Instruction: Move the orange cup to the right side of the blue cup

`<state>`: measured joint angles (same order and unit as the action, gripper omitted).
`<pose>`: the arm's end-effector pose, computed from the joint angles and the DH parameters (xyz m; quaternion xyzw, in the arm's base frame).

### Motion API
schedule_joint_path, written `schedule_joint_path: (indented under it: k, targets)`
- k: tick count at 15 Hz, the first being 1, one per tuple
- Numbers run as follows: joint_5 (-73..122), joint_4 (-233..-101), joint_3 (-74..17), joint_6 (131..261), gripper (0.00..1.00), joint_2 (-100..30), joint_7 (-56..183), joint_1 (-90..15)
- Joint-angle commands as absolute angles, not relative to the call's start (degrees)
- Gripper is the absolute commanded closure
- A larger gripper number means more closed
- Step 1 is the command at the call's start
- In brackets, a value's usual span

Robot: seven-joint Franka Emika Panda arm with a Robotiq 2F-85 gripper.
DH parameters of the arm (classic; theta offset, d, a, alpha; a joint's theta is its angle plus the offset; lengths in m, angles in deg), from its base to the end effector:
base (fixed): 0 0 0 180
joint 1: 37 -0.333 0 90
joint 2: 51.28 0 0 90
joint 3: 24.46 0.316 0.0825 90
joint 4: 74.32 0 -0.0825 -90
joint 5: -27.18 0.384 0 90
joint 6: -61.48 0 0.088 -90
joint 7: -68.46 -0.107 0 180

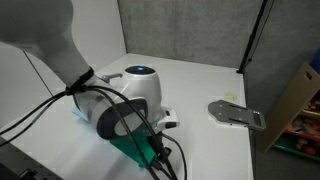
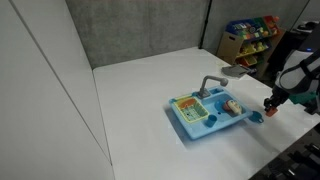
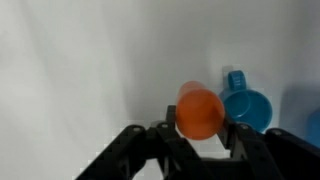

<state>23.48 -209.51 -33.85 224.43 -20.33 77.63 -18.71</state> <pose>0.4306 -0.2314 0.1002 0.9912 -0.1195 -0.0403 0.0403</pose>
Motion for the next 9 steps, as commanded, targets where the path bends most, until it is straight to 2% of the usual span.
schedule_joint_path:
  k: [1,9]
  targets:
    - [27.1,-203.97,-31.51,223.01,0.83,-16.82,78.83,-15.18]
    - [29.78,-195.75,-31.43,220.05,0.83,-10.6,78.57,-12.86]
